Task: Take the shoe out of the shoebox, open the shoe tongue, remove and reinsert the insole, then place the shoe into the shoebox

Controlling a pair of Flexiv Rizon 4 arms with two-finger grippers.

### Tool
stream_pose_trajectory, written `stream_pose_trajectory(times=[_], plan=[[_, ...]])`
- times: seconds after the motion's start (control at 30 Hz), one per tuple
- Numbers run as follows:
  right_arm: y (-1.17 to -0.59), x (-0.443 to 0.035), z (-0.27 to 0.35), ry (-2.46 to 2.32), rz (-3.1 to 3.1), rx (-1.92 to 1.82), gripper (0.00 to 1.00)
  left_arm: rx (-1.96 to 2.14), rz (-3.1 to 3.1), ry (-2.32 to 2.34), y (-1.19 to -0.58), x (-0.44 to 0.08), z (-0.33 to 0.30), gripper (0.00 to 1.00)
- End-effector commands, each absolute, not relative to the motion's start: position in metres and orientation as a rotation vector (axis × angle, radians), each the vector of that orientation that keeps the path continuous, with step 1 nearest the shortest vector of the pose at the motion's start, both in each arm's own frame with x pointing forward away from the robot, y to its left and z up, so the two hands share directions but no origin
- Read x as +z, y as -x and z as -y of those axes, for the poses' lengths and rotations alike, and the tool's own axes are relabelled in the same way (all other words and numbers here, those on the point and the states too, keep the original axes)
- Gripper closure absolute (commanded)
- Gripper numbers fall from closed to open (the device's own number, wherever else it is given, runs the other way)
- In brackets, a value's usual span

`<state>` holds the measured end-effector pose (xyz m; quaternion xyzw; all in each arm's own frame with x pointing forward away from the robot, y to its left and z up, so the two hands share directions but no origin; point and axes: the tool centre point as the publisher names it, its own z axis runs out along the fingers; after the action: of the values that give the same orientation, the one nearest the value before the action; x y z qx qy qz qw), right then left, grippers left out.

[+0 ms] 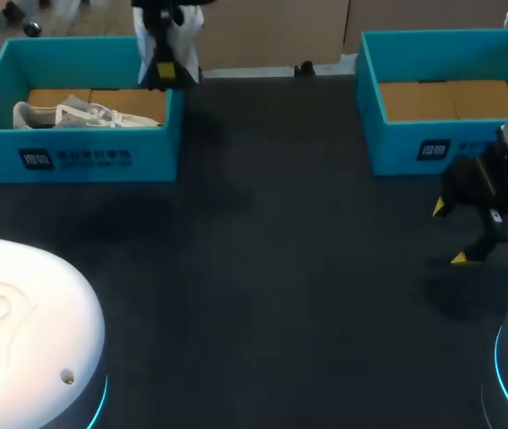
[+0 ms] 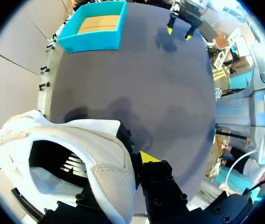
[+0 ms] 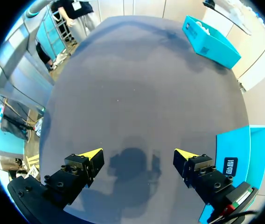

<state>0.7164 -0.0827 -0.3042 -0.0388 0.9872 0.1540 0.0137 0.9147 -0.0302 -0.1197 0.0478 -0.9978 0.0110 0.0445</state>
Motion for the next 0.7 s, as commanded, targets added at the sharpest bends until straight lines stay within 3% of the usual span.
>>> stream_pose_trajectory(times=[0.03,0.37,0.7], plan=[[-0.715,-0.304,0.083,0.122,-3.073,0.476,0.0,0.072,3.017,-0.152,-0.961,-0.126,0.003,1.0],[-0.715,-0.304,0.083,0.122,-3.073,0.476,0.0,0.05,3.023,-0.206,-1.027,-0.103,-0.069,1.0],[-0.715,-0.304,0.083,0.122,-3.073,0.476,0.0,0.05,3.023,-0.206,-1.027,-0.103,-0.069,1.0]])
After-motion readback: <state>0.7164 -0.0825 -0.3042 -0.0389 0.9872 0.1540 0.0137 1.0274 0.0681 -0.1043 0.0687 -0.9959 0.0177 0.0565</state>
